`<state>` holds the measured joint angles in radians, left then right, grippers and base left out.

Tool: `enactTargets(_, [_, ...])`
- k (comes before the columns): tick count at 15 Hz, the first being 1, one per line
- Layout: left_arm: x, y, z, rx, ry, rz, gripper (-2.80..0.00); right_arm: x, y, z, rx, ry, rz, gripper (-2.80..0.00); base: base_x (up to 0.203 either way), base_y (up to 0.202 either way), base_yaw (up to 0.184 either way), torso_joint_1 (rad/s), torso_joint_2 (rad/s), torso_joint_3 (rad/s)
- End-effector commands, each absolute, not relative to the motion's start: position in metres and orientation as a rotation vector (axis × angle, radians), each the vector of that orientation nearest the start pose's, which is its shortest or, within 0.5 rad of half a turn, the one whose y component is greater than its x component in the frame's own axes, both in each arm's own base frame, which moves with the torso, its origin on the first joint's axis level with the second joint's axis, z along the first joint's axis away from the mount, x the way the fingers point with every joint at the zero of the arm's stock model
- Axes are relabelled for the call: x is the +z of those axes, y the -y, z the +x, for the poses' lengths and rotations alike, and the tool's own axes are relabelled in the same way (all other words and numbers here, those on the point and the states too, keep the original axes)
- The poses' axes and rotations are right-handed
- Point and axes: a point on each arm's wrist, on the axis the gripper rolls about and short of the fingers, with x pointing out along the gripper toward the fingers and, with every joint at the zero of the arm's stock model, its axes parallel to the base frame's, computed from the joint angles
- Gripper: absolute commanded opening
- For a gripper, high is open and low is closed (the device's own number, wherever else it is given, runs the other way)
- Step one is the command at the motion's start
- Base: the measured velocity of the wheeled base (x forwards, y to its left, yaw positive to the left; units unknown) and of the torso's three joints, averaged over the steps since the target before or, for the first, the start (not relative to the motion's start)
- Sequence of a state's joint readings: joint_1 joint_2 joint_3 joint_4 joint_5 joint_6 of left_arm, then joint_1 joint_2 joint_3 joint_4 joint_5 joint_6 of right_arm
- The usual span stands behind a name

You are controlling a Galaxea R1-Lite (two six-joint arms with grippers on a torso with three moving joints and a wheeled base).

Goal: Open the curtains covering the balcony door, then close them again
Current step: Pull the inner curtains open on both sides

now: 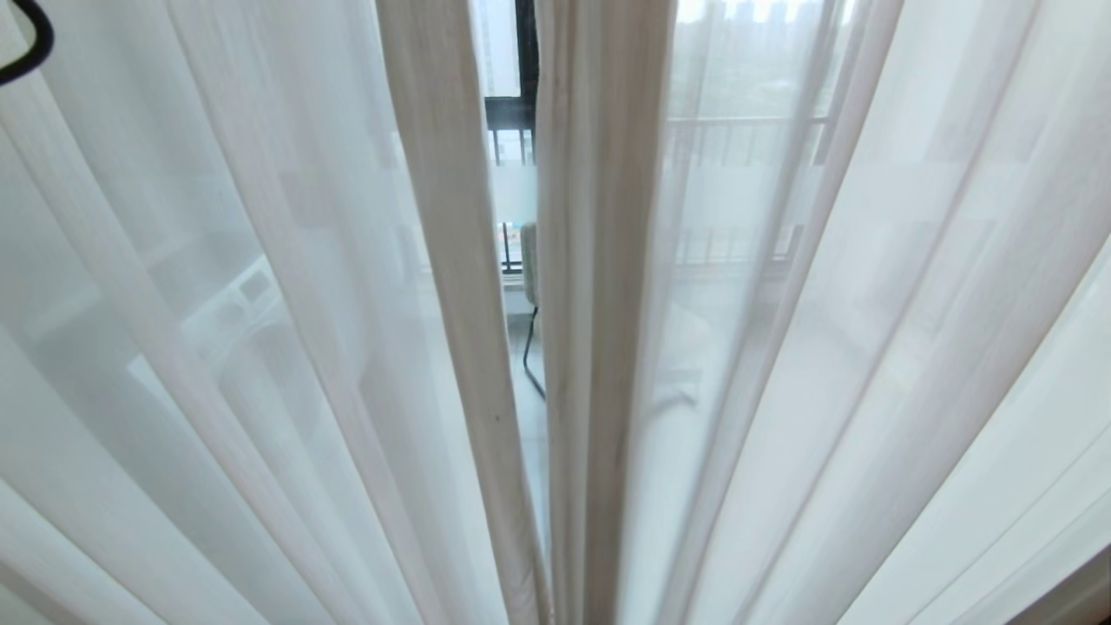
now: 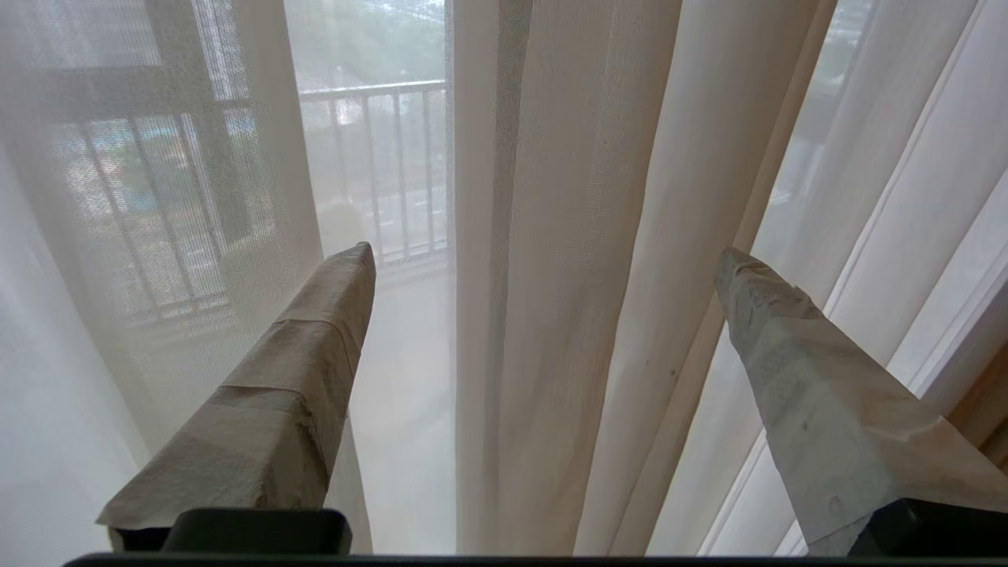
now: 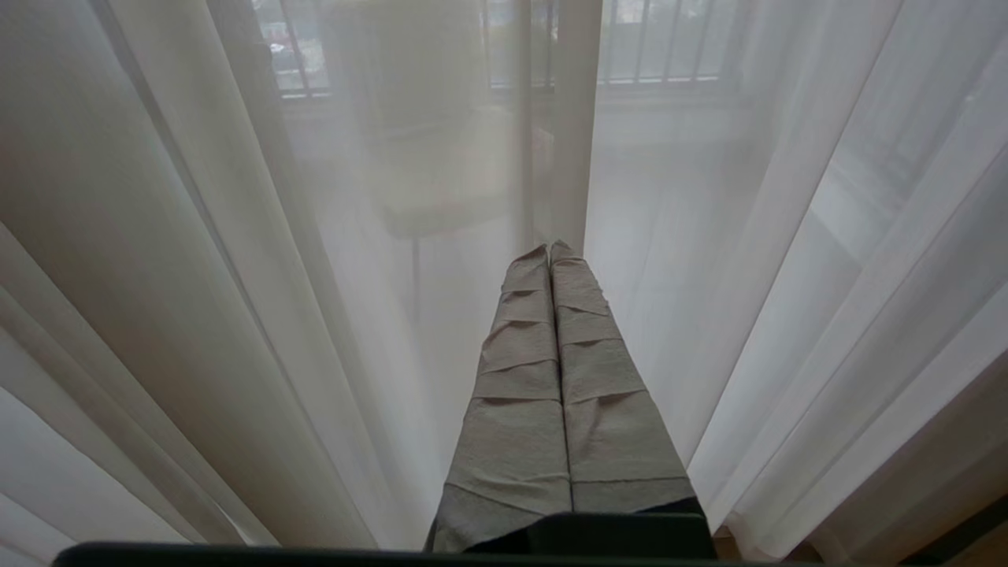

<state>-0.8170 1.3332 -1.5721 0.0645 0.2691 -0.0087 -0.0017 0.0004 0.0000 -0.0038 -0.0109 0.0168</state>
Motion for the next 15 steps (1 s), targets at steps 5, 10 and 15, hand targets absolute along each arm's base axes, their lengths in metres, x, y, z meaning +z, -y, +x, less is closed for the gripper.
enactTargets(5, [0.422, 0.156, 0.153, -0.546, 0.121, -0.083, 0.0, 0.076, 0.0, -0.023, -0.012, 0.005, 0.017, -2.8, 0.0, 0.0, 0.0, 0.0, 0.0, 0.0])
enactTargets(10, [0.419, 0.173, 0.169, -0.543, 0.112, -0.051, 0.0, 0.076, 0.0, -0.023, -0.014, 0.005, 0.017, -2.8, 0.0, 0.0, 0.0, 0.0, 0.0, 0.0])
enactTargets(15, [0.416, 0.183, 0.179, -0.498, 0.143, -0.047, -2.8, 0.076, 0.0, -0.023, -0.012, 0.005, 0.017, -2.8, 0.0, 0.0, 0.0, 0.0, 0.0, 0.0])
